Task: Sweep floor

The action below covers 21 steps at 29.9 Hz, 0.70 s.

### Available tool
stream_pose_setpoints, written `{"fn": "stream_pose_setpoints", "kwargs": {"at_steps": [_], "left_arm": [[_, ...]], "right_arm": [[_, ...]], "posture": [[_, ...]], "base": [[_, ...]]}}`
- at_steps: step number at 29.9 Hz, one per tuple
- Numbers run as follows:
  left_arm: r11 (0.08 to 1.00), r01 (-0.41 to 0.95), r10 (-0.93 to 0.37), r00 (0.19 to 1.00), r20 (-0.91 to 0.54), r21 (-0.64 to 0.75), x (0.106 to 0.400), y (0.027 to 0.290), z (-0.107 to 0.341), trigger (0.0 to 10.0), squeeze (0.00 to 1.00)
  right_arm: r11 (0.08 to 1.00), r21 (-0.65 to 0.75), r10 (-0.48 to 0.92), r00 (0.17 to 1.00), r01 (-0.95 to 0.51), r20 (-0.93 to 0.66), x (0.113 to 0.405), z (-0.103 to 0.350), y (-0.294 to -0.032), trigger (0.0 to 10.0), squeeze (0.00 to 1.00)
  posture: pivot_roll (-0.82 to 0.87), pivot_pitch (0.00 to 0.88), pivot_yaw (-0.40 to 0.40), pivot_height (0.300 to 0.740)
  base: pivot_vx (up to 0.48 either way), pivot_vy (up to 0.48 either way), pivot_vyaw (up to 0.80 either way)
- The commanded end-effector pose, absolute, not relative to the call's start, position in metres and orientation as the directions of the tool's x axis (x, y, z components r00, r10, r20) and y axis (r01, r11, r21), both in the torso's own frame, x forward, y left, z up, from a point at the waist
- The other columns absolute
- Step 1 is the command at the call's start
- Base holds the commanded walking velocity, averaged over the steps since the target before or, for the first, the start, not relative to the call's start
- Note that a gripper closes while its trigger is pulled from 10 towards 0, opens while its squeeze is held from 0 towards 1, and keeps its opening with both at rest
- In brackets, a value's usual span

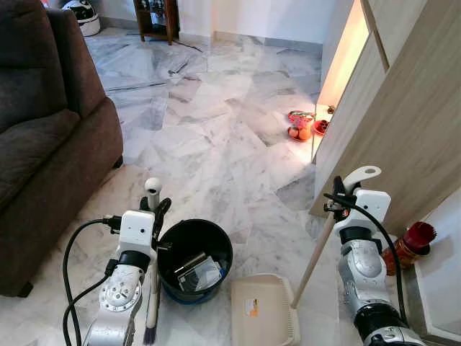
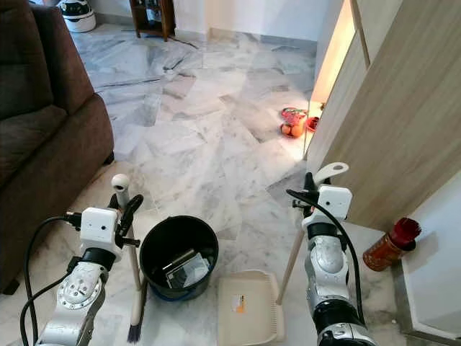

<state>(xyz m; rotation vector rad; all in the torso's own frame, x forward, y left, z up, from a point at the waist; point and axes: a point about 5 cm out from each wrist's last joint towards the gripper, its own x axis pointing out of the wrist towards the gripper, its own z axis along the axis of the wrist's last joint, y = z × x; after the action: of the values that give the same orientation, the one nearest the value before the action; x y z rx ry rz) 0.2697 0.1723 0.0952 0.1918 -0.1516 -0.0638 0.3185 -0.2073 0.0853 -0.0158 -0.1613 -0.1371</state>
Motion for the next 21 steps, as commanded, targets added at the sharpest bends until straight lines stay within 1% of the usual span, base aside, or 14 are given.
{"fn": "stream_pose_setpoints", "kwargs": {"at_steps": [1,21], "left_arm": [[0.980,0.068,-0.102,0.979,0.176,0.187,0.2700,0.1678,0.1017,10.0,0.00],[0.980,0.065,-0.101,0.978,0.185,0.189,0.2708,0.1670,0.1035,10.0,0.00]], "right_arm": [[0.991,0.003,-0.134,0.973,0.136,0.187,0.3214,0.0906,-0.2063,10.0,0.00],[0.991,0.002,-0.134,0.972,0.136,0.191,0.3220,0.0918,-0.2071,10.0,0.00]], "posture": [[0.06,0.082,-0.039,0.740],[0.05,0.102,-0.042,0.740]], "base": [[0.000,0.000,0.00],[0.000,0.000,0.00]]}}
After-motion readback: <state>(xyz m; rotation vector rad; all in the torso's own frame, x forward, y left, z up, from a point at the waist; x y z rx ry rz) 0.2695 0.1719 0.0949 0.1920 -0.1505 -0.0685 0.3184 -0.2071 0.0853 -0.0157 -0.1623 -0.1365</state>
